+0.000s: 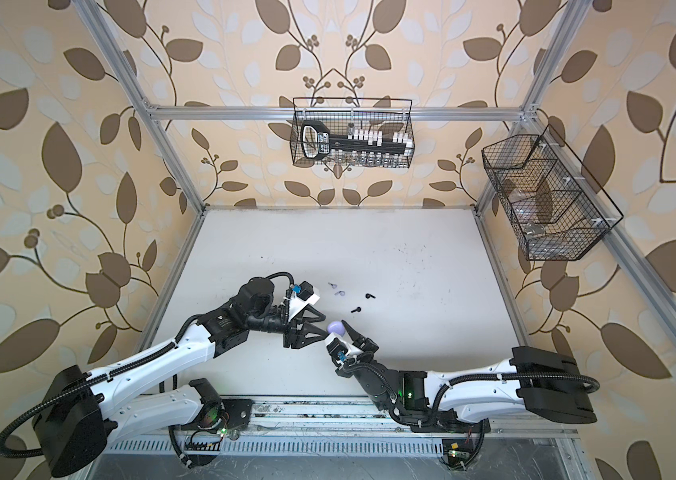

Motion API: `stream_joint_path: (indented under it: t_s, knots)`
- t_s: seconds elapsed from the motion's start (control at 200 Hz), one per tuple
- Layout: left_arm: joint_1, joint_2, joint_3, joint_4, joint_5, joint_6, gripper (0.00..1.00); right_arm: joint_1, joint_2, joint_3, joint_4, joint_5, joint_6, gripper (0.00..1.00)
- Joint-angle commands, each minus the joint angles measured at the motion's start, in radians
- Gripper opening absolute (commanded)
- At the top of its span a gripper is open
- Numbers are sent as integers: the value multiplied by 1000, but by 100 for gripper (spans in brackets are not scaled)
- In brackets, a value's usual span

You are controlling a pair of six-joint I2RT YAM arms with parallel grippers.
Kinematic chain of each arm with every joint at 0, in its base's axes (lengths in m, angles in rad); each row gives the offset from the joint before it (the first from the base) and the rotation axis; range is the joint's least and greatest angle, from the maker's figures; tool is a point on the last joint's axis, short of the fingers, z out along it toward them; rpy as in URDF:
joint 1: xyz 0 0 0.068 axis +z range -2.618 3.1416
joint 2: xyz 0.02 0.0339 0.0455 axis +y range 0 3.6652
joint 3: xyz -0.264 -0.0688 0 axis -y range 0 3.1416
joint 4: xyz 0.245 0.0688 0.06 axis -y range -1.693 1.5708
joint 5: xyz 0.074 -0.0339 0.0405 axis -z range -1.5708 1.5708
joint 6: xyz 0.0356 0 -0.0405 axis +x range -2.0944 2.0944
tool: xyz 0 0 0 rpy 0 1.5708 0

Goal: Insert the wireless bluetooth earbuds into the charging case
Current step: 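Carry the lavender case to the left gripper while the left gripper closes on it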

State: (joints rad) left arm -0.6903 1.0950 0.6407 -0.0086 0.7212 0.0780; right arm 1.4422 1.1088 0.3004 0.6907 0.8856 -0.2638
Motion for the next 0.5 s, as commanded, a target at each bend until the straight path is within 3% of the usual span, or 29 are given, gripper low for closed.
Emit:
stream_joint_path:
  t_s: [0.0, 0.29, 0.495]
  knots:
    - [-15, 16, 47, -25, -25, 43, 57, 7, 25, 36, 49, 55, -63, 16]
    - [-24, 37, 63, -42, -29, 49, 47, 20, 96, 61, 155, 89, -127, 14]
    - [-26, 55, 71, -45, -13, 59, 47, 23, 99, 68, 182, 72, -141, 14]
